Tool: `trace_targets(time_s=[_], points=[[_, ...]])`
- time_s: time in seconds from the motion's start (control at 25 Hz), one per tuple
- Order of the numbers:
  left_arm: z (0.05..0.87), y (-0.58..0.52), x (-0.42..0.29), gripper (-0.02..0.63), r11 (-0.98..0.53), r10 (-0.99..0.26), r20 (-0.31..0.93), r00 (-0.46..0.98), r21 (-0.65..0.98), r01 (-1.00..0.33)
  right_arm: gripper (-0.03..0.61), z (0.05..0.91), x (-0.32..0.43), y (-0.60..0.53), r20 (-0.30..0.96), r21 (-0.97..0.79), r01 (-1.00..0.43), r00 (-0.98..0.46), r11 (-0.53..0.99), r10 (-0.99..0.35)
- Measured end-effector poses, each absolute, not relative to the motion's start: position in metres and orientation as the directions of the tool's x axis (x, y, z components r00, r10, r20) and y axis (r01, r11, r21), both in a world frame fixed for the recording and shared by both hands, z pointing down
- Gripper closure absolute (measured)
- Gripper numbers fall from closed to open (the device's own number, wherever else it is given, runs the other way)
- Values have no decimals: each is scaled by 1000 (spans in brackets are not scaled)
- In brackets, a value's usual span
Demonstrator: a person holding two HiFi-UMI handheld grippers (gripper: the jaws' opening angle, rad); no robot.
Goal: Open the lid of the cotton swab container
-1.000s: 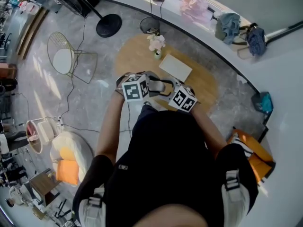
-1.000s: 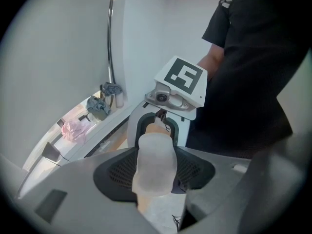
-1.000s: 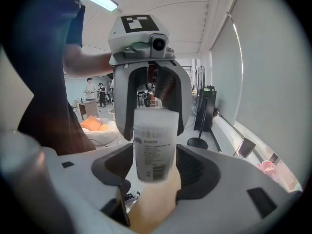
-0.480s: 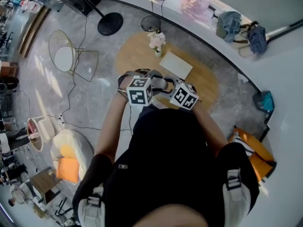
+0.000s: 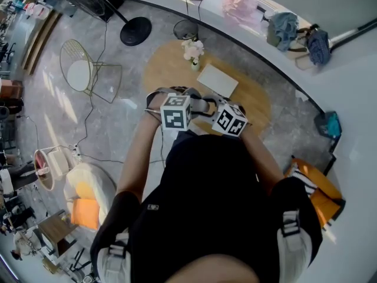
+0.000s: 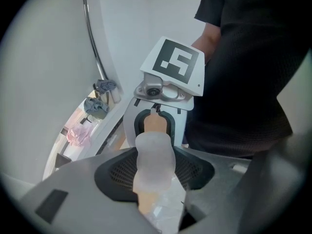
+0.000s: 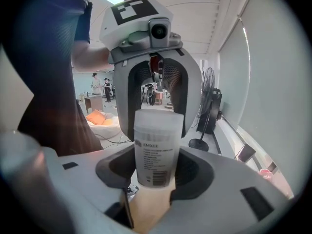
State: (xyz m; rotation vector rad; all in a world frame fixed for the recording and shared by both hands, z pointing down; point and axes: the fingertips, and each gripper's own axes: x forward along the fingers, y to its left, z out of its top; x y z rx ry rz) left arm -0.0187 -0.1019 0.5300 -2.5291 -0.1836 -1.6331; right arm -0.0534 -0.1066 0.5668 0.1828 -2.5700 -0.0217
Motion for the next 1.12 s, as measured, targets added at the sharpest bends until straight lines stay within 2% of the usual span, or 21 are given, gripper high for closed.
trace_targets(time_s=[0.2, 0.4, 0.64, 1.12], points=[[533, -92, -23, 410, -983, 111, 911, 397, 42, 180, 385, 575, -53, -101, 591, 121, -75, -796, 990, -132], [534, -90, -28, 408, -981, 155, 902, 402, 91, 173, 385, 575, -57, -99, 580, 108, -60, -807, 992, -112], [521, -98, -26, 402, -982, 157, 863, 481, 85, 169, 384, 570, -54, -103, 562, 105, -72, -818, 992, -119], [490, -116, -22, 400, -994, 108, 735, 669, 87, 65, 383, 556, -50, -110, 492, 34, -120, -862, 992, -121]])
